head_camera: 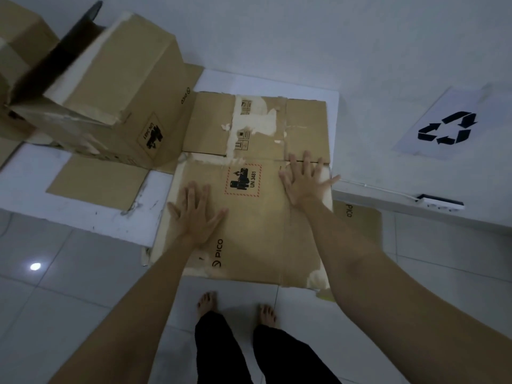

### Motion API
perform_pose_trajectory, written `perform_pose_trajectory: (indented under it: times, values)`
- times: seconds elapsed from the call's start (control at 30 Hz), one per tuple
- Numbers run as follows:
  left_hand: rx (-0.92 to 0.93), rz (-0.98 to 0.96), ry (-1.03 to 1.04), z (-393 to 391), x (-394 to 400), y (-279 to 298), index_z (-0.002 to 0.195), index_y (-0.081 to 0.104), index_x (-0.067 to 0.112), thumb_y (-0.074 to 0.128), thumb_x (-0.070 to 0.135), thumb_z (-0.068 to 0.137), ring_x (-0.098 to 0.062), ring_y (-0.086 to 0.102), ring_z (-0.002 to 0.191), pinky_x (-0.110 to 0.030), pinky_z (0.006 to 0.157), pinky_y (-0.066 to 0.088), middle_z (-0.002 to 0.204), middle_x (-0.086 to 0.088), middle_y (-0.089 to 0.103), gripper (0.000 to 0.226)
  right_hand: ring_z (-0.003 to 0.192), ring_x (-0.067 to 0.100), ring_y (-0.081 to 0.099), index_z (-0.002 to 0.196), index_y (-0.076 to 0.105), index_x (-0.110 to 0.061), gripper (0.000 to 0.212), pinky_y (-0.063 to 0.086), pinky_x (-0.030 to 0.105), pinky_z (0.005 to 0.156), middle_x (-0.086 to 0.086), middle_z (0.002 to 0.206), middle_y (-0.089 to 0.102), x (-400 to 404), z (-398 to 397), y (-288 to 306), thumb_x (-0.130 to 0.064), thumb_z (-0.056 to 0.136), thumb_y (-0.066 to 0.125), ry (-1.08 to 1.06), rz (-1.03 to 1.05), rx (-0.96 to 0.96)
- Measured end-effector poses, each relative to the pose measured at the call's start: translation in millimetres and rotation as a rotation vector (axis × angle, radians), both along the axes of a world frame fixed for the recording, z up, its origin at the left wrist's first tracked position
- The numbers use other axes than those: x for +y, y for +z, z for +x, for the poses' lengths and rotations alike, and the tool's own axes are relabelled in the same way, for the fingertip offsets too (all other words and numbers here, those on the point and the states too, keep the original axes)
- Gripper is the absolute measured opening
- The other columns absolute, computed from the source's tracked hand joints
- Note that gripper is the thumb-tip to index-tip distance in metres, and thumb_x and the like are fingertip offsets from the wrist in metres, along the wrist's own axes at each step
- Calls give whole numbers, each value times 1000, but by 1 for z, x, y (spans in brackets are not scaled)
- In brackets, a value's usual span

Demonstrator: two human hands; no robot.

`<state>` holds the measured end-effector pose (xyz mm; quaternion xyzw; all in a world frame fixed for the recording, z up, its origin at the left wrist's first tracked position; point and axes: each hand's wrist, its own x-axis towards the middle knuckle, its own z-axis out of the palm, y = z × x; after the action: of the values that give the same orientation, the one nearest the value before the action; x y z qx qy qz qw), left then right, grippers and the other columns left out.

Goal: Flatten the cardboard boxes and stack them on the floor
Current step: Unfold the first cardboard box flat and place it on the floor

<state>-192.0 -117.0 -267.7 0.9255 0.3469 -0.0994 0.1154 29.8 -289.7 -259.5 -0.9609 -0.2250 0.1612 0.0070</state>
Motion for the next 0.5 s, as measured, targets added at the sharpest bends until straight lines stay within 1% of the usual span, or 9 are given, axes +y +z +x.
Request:
perform_pose_trajectory:
  times: [0.07, 0.13, 0.2, 0.27, 0.3, 0.33, 0.4, 0.43, 0.5]
  values:
    - [42, 11, -7, 13, 21, 2, 153, -14, 27, 21, 74, 88, -29, -16, 148, -64, 113, -6, 160, -9, -20, 87, 146, 33, -17, 149, -14, -43, 61, -2, 81, 98, -9, 160, -19, 0, 0, -4, -64, 93, 0, -26, 9, -42]
    - [75, 33, -36, 28, 38, 5, 153, -14, 27, 22, 72, 89, -30, -15, 147, -65, 113, -2, 160, -11, -19, 86, 145, 38, -15, 150, -12, -41, 60, 0, 80, 100, -7, 161, -14, -1, 6, -4, -60, 95, 2, -81, 13, -51]
    - [75, 41, -51, 43, 50, 7, 153, -12, 26, 24, 70, 90, -31, -14, 148, -64, 113, 1, 160, -12, -16, 85, 144, 46, -12, 151, -10, -40, 62, 1, 79, 101, -3, 162, -11, -5, 15, -4, -61, 95, 5, -129, 28, -44]
    - [46, 20, -36, 57, 60, 8, 154, -8, 24, 26, 68, 92, -31, -14, 147, -62, 114, 2, 160, -11, -14, 83, 142, 51, -8, 151, -8, -41, 63, 2, 78, 103, 0, 162, -10, -10, 22, -6, -64, 94, 8, -139, 46, -57]
    - [26, 13, -25, 64, 65, 8, 154, -6, 23, 27, 67, 92, -31, -15, 147, -61, 115, 2, 161, -11, -13, 83, 142, 53, -3, 151, -6, -41, 64, 7, 77, 103, 0, 162, -9, -12, 25, -7, -65, 94, 10, -139, 67, -64]
    - [3, 8, -16, 70, 69, 8, 154, -3, 23, 28, 67, 92, -31, -14, 147, -60, 116, 3, 161, -11, -12, 82, 141, 53, 4, 151, -2, -42, 64, 14, 75, 104, 0, 162, -7, -12, 26, -8, -66, 93, 13, -146, 105, -63]
    - [-47, -16, 19, 81, 78, 7, 154, 1, 24, 31, 66, 91, -33, -9, 148, -58, 117, 5, 160, -14, -10, 82, 133, 49, 27, 152, 5, -41, 64, 34, 62, 102, 2, 162, 0, -12, 26, -8, -65, 94, 17, -153, 177, -83]
    - [-66, -34, 48, 86, 82, 7, 154, 2, 25, 32, 66, 91, -34, -7, 148, -57, 117, 5, 160, -15, -10, 81, 128, 45, 35, 152, 8, -39, 63, 39, 55, 99, 5, 162, 2, -12, 25, -8, -64, 94, 18, -143, 186, -112]
    - [-96, -74, 136, 97, 91, 10, 154, 5, 29, 37, 67, 90, -36, -1, 147, -56, 117, 9, 159, -17, -8, 82, 123, 41, 43, 152, 9, -39, 61, 41, 48, 97, 6, 162, 4, -13, 26, -7, -61, 96, 20, -157, 184, -122]
